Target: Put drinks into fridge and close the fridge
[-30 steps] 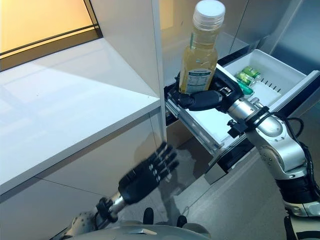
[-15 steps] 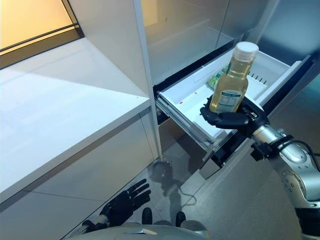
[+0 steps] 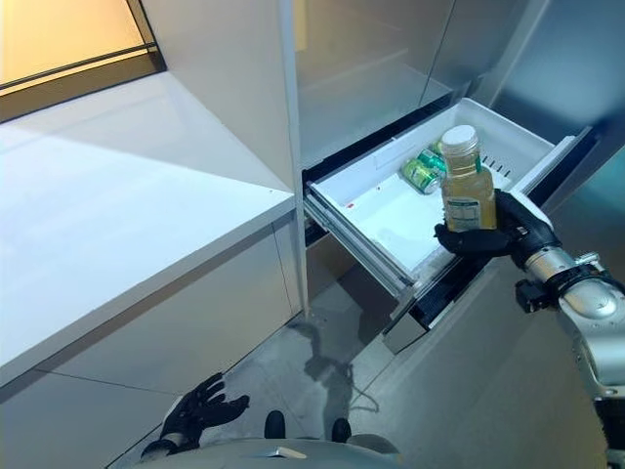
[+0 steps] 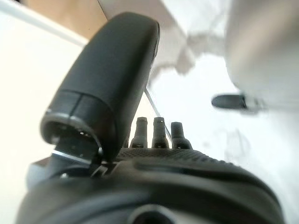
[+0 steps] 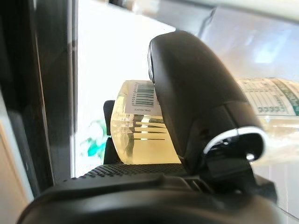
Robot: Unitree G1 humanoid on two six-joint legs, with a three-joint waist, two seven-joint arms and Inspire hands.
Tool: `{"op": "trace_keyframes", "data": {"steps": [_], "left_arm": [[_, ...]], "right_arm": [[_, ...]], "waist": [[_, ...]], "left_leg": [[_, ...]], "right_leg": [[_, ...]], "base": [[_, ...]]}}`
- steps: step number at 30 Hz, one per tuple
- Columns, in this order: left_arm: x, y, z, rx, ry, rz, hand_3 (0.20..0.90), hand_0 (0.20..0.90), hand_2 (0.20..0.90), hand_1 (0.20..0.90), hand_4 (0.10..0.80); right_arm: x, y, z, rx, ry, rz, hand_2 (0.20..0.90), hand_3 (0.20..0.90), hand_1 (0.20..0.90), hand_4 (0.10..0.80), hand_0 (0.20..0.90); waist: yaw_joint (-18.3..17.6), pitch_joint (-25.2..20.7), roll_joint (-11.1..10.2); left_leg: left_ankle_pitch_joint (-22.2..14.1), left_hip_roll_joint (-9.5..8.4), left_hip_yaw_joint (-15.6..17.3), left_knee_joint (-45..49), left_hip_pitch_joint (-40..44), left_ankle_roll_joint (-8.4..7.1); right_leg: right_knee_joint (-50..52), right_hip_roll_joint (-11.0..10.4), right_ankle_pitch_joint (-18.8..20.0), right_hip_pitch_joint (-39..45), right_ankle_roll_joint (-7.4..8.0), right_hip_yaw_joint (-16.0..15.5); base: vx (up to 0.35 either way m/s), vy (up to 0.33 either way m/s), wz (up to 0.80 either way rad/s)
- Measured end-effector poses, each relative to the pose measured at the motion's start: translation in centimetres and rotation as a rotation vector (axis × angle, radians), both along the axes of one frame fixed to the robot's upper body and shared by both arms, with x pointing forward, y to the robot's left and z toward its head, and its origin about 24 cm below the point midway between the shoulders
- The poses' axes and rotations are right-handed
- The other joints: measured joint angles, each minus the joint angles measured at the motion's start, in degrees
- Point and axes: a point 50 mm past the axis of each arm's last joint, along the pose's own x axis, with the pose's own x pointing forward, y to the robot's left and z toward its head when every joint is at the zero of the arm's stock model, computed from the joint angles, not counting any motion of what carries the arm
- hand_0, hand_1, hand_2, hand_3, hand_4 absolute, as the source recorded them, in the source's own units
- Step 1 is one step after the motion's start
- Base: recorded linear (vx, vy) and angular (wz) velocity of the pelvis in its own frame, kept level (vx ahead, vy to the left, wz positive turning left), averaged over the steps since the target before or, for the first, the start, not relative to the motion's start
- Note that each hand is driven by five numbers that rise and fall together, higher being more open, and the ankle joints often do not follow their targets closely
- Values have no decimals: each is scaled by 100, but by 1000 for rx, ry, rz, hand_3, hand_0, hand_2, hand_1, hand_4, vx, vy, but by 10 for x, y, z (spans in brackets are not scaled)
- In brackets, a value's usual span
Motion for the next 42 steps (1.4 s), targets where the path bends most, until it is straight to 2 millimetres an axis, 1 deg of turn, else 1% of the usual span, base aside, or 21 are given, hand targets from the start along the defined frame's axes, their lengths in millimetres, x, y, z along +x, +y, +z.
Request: {"op": "trace_keyframes", "data": {"steps": [3, 7, 9, 11, 13, 15, 16, 19, 20, 22, 25, 28, 31, 34, 36, 42], "left_arm": [[-10, 2, -4, 22, 61, -7, 900, 900, 900, 900, 800], [-14, 2, -5, 23, 81, -3, 900, 900, 900, 900, 800], [-12, 2, -5, 22, 73, -6, 900, 900, 900, 900, 800], [-11, 3, -4, 22, 70, -9, 900, 900, 900, 900, 800], [-11, 7, -3, 27, 71, -16, 900, 900, 900, 900, 800], [-11, 11, -2, 33, 70, -21, 900, 900, 900, 900, 800], [-11, 15, -1, 40, 72, -25, 900, 900, 900, 900, 800], [-17, 22, -1, 53, 99, -25, 900, 900, 900, 900, 800], [-22, 27, 0, 59, 116, -27, 900, 900, 900, 900, 800], [-23, 33, 1, 73, 123, -29, 900, 900, 900, 900, 800], [-16, 35, 3, 78, 126, -31, 900, 900, 900, 900, 800], [-6, 36, 4, 83, 134, -32, 900, 900, 900, 900, 800], [7, 36, 7, 96, 114, -52, 900, 900, 900, 900, 800], [13, 38, 9, 103, 112, -57, 900, 900, 900, 900, 800], [23, 39, 12, 106, 88, -63, 900, 900, 900, 900, 800], [33, 41, 15, 112, 79, -69, 900, 900, 900, 900, 800]], "right_arm": [[14, -6, 9, -54, 4, -22, 300, 200, 300, 100, 300], [30, -6, 10, -73, 40, -11, 300, 200, 300, 100, 300], [36, -6, 7, -71, 69, -6, 300, 200, 300, 100, 300], [42, -3, 4, -77, 99, 12, 300, 200, 300, 100, 300], [51, -1, 1, -83, 140, 34, 300, 200, 300, 100, 300], [53, -3, -4, -83, 174, 30, 300, 200, 300, 100, 300], [54, -7, -8, -80, 201, 20, 300, 200, 300, 100, 300], [58, -11, -13, -105, 252, 4, 300, 200, 300, 100, 300], [59, -14, -18, -107, 285, -2, 300, 200, 300, 100, 300], [59, -19, -25, -111, 333, -22, 300, 200, 300, 100, 300], [60, -26, -32, -102, 419, -71, 300, 200, 300, 100, 300], [60, -34, -48, -35, 519, -156, 300, 200, 300, 100, 300], [55, -43, -57, 2, 581, -208, 300, 200, 300, 100, 300], [58, -42, -62, 15, 624, -221, 300, 200, 300, 100, 300], [56, -43, -64, 22, 647, -227, 300, 200, 300, 100, 300], [52, -44, -75, 59, 723, -246, 300, 200, 300, 100, 300]], "waist": [[87, 3, -15], [254, 2, -59], [395, 6, -73], [520, 14, -99], [598, 39, -145], [678, 67, -197], [776, 95, -250], [894, 149, -345], [958, 176, -396], [1036, 226, -468], [1140, 288, -533], [1261, 328, -568], [1358, 463, -581], [1364, 619, -596], [1382, 788, -598], [1485, 847, -598]], "left_leg": [[0, 2, -13, 0, 3, 0], [4, 8, -44, 2, 5, -6], [5, 2, -62, 1, 3, -6], [7, -7, -96, 2, -8, -3], [21, -12, -152, 2, -26, -4], [34, -11, -181, 2, -40, -10], [44, -9, -200, 3, -70, -15], [67, -12, -237, 4, -118, -19], [69, -14, -288, 4, -127, -21], [82, -14, -334, 4, -174, -26], [124, -23, -366, 5, -276, -27], [125, -27, -412, 5, -290, -28], [138, -29, -435, 5, -319, -31], [142, -23, -454, 5, -323, -36], [150, -23, -477, 5, -344, -42], [150, -16, -504, 6, -433, -42]], "right_leg": [[0, 1, 0, 10, 1, -37], [0, 9, 1, 26, 1, -72], [0, 6, 0, 34, 2, -94], [0, 4, -2, 35, 4, -119], [-1, 6, -6, 46, 10, -205], [-1, 8, -7, 41, 10, -225], [-1, 13, -8, 27, 11, -245], [-1, 35, -8, -8, 11, -274], [-1, 39, -8, -8, 11, -295], [-1, 41, -12, -32, 16, -355], [0, 42, -9, -111, 12, -407], [0, 41, -9, -110, 12, -430], [0, 44, -9, -122, 12, -462], [0, 51, -8, -122, 11, -465], [1, 52, -8, -127, 11, -503], [1, 55, -7, -208, 11, -531]], "base": [[93, -33, 2], [80, -29, 6], [90, -37, 6], [94, -45, 6], [66, -59, 14], [38, -55, 12], [29, -58, 10], [22, -66, 9], [24, -65, 9], [39, -69, 14], [25, -48, 11], [-19, -33, 6], [-48, -28, 6], [-16, -8, 1], [-22, -13, 7], [-4, -7, 1]]}}
